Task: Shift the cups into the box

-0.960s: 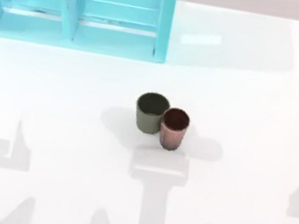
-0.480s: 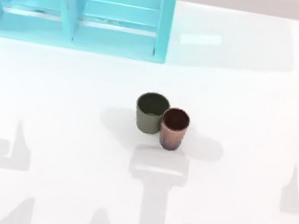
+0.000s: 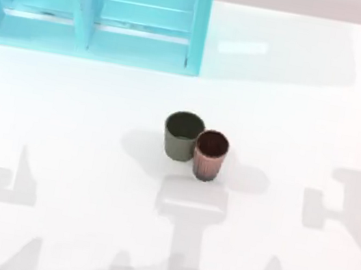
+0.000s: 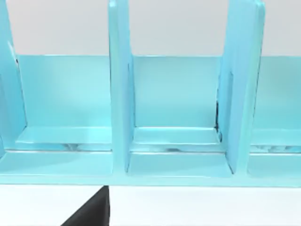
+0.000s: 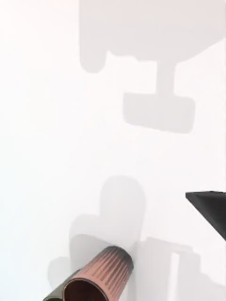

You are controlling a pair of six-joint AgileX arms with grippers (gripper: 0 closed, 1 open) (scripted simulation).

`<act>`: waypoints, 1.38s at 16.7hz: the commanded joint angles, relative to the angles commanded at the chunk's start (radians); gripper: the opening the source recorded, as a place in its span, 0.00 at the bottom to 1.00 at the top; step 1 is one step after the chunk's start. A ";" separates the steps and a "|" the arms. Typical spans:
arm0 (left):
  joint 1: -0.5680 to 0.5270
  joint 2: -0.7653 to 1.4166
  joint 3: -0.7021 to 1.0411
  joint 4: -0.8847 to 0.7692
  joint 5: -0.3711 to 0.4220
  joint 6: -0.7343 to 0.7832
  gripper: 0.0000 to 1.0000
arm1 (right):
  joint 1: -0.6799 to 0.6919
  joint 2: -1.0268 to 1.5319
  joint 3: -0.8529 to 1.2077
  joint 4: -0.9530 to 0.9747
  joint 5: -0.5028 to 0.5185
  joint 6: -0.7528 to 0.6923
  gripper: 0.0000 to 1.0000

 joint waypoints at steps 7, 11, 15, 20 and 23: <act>0.000 0.000 0.000 0.000 0.000 0.000 1.00 | 0.208 0.751 0.592 -0.512 0.016 0.204 1.00; 0.000 0.000 0.000 0.000 0.000 0.000 1.00 | 0.309 1.121 0.977 -0.745 0.040 0.310 1.00; 0.000 0.000 0.000 0.000 0.000 0.000 1.00 | 0.386 1.380 1.352 -0.887 0.069 0.396 1.00; 0.000 0.000 0.000 0.000 0.000 0.000 1.00 | 0.441 1.544 1.681 -0.949 0.105 0.466 1.00; 0.000 0.000 0.000 0.000 0.000 0.000 1.00 | 0.452 1.574 1.757 -0.952 0.117 0.483 1.00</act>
